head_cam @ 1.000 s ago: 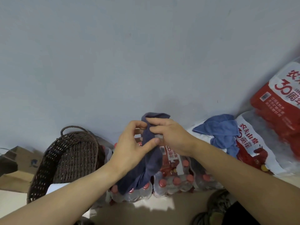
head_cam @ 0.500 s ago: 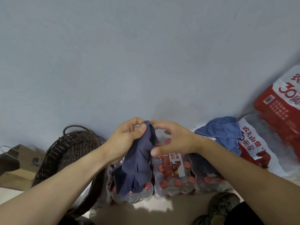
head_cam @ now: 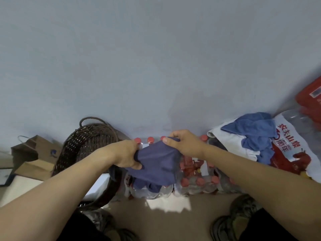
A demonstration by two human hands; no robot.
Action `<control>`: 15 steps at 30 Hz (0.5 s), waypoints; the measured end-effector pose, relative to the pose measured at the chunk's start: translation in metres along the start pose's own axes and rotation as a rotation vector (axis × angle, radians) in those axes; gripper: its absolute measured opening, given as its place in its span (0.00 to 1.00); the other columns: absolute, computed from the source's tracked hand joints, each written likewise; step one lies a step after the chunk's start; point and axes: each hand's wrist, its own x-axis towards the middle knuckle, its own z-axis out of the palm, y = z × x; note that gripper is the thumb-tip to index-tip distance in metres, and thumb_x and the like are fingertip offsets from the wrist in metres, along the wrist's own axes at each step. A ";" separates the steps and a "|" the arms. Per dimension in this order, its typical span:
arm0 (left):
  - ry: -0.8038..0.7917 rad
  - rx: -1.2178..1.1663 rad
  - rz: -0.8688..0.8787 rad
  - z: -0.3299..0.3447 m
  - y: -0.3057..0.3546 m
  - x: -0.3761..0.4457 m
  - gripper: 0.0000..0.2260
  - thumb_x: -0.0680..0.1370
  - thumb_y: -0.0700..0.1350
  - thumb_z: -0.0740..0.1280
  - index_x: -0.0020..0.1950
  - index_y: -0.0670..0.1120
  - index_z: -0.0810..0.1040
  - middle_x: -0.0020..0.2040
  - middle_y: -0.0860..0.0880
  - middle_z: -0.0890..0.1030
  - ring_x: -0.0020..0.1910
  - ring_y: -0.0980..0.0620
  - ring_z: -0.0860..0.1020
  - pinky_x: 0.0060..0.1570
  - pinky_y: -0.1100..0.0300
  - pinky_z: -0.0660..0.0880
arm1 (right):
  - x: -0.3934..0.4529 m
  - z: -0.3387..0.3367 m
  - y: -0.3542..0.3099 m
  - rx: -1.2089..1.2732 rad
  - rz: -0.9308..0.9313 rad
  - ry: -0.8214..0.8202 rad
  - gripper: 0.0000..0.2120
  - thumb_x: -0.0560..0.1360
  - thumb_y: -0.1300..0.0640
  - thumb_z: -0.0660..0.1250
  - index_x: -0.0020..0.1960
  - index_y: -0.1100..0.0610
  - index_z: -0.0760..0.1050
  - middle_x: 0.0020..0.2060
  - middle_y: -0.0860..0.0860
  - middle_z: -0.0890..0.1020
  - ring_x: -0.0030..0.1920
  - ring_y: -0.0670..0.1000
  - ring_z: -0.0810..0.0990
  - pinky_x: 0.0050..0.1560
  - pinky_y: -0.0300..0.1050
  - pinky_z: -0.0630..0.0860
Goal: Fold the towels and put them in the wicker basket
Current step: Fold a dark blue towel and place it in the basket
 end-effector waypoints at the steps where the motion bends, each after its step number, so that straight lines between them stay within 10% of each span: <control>1: -0.039 0.043 -0.040 0.003 -0.003 0.000 0.11 0.72 0.52 0.73 0.42 0.53 0.72 0.41 0.53 0.76 0.44 0.51 0.75 0.44 0.62 0.69 | 0.004 0.007 0.004 -0.040 -0.002 -0.003 0.14 0.80 0.48 0.65 0.40 0.55 0.78 0.35 0.46 0.79 0.34 0.39 0.75 0.39 0.37 0.71; 9: -0.058 -0.026 -0.105 0.006 -0.034 0.000 0.08 0.71 0.47 0.74 0.47 0.48 0.79 0.45 0.48 0.82 0.47 0.47 0.80 0.51 0.57 0.76 | 0.021 0.059 0.032 -0.226 0.066 -0.040 0.15 0.84 0.49 0.53 0.42 0.55 0.67 0.38 0.52 0.73 0.38 0.50 0.71 0.43 0.49 0.67; 15: 0.097 -0.311 0.014 0.013 -0.038 -0.003 0.07 0.76 0.43 0.70 0.40 0.51 0.75 0.35 0.58 0.76 0.37 0.56 0.75 0.31 0.76 0.65 | 0.015 0.086 0.036 -0.369 -0.098 -0.317 0.21 0.73 0.45 0.73 0.57 0.57 0.70 0.51 0.52 0.79 0.50 0.53 0.78 0.52 0.50 0.75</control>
